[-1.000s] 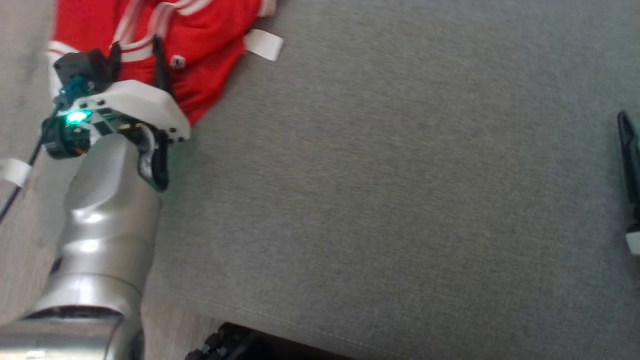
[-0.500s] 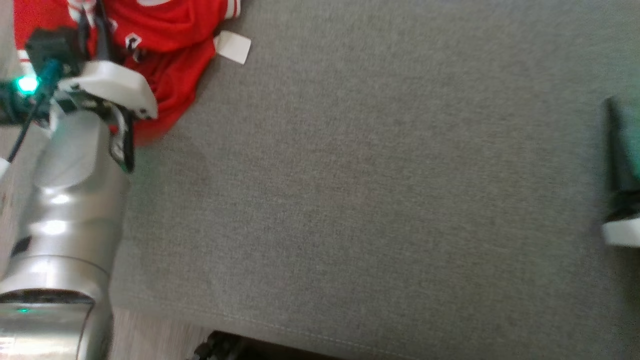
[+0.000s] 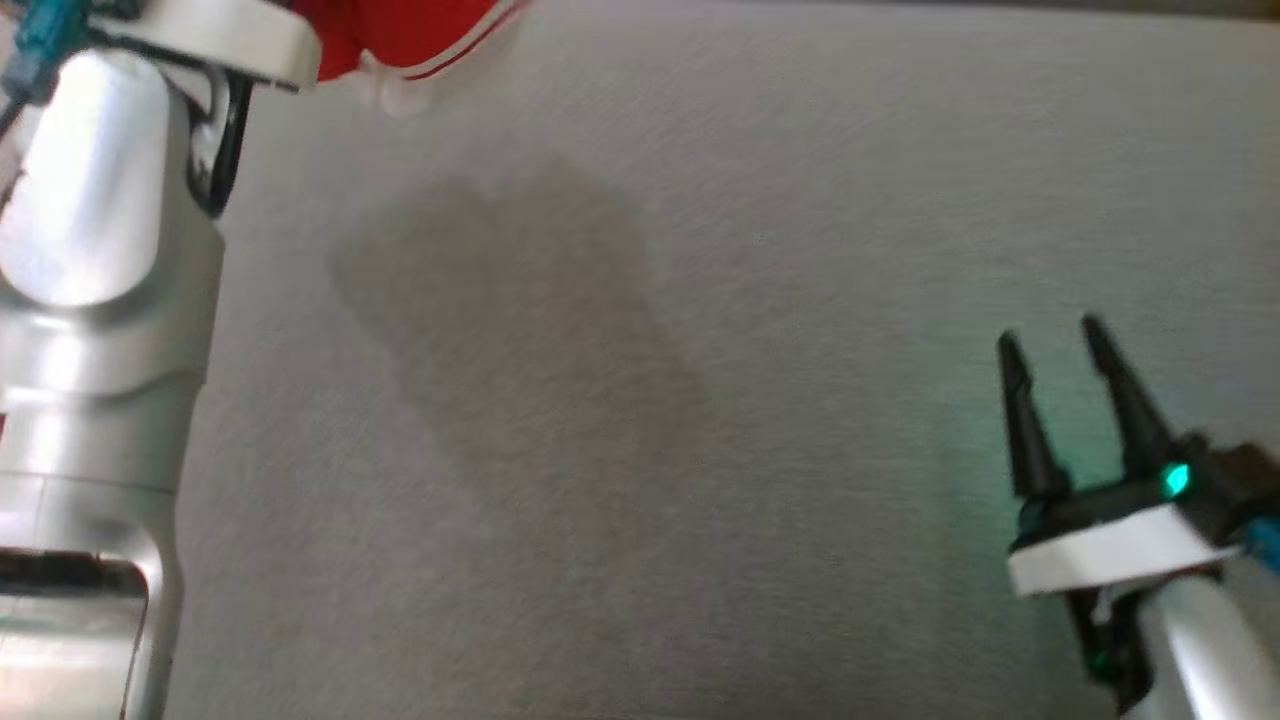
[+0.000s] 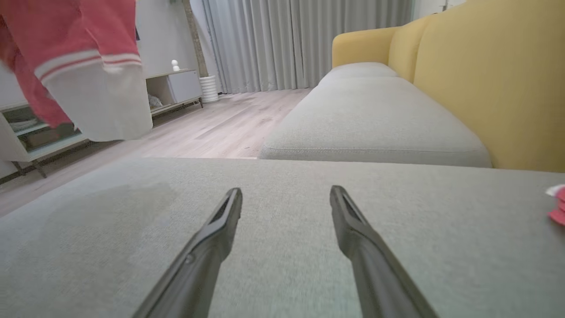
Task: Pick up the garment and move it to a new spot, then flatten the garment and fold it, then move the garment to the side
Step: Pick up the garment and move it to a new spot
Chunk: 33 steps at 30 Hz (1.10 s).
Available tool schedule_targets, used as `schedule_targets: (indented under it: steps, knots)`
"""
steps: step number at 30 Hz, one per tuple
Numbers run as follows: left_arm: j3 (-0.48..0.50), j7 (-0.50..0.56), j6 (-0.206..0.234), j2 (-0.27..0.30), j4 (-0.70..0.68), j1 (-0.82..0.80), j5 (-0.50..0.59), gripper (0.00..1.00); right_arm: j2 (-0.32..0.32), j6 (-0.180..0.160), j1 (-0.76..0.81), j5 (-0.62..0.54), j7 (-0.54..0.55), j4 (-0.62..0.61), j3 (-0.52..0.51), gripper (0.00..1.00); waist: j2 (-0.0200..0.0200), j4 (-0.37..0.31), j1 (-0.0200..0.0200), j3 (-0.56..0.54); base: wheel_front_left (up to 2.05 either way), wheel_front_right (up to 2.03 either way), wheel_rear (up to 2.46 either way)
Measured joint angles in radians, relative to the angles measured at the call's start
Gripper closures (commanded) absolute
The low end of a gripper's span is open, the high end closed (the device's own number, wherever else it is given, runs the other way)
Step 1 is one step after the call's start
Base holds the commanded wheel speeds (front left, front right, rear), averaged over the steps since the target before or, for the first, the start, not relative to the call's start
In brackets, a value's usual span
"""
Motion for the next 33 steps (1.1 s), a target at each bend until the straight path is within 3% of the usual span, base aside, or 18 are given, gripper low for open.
schedule_targets:
  steps: [5,10,13,17,21,22,23,26,32,33]
  knots:
    - [-0.061,0.062,-0.035,-0.012,-0.092,-0.039,-0.028,1.0,0.066,0.0,0.06,-0.016,0.0,0.006,0.012,0.0,0.0,-0.142,-0.0001,-0.101,0.0,0.0,0.0]
    - [-0.11,0.091,-0.049,-0.072,-0.118,-0.05,-0.13,1.0,0.091,0.0,0.061,-0.016,0.002,-0.004,0.037,0.0,0.0,-0.271,0.0,-0.151,0.0,0.0,0.0]
    - [-0.169,0.094,-0.057,-0.078,-0.114,-0.03,-0.145,1.0,0.094,0.0,0.058,-0.015,0.002,-0.005,0.052,0.0,0.0001,-0.342,0.0001,-0.161,0.0,0.0,0.0]
    - [-0.24,0.071,-0.057,-0.087,-0.046,0.07,-0.183,1.0,0.097,0.0,0.054,-0.003,0.002,-0.005,0.072,0.0,0.0001,-0.415,0.0002,-0.149,0.0,0.0,0.0]
    - [-0.314,0.017,-0.057,-0.125,0.086,0.203,-0.21,1.0,0.097,0.0,0.024,0.005,0.002,0.008,0.1,0.0,0.0,-0.444,0.0006,-0.098,0.0,0.0,0.0]
    - [-0.319,0.009,-0.057,-0.132,0.123,0.234,-0.211,0.65,0.097,0.0,0.01,0.007,0.002,0.012,0.11,0.0,0.0,-0.448,0.0006,-0.085,0.0,0.0,0.0]
    - [-0.318,0.001,-0.052,-0.138,0.158,0.265,-0.211,0.0,0.097,0.0,-0.004,0.01,0.002,0.015,0.122,0.0,0.0,-0.451,0.0006,-0.072,0.0,0.0,0.0]
    - [-0.288,-0.005,0.0,-0.142,0.163,0.359,-0.215,0.0,0.097,0.0,-0.016,0.012,0.002,0.023,0.131,0.0,0.0,-0.455,0.0008,-0.055,0.0,0.0,0.0]
    - [-0.206,-0.008,0.105,-0.175,-0.117,0.635,-0.175,0.0,0.095,0.0,0.052,0.013,0.002,0.047,0.093,0.0,0.0,-0.416,0.0005,-0.094,0.0,0.0,0.0]
    - [-0.206,-0.008,0.105,-0.175,-0.117,0.635,-0.175,0.0,0.095,0.0,0.052,0.013,0.002,0.047,0.093,0.0,0.0,-0.416,0.0005,-0.094,0.0,0.0,0.0]
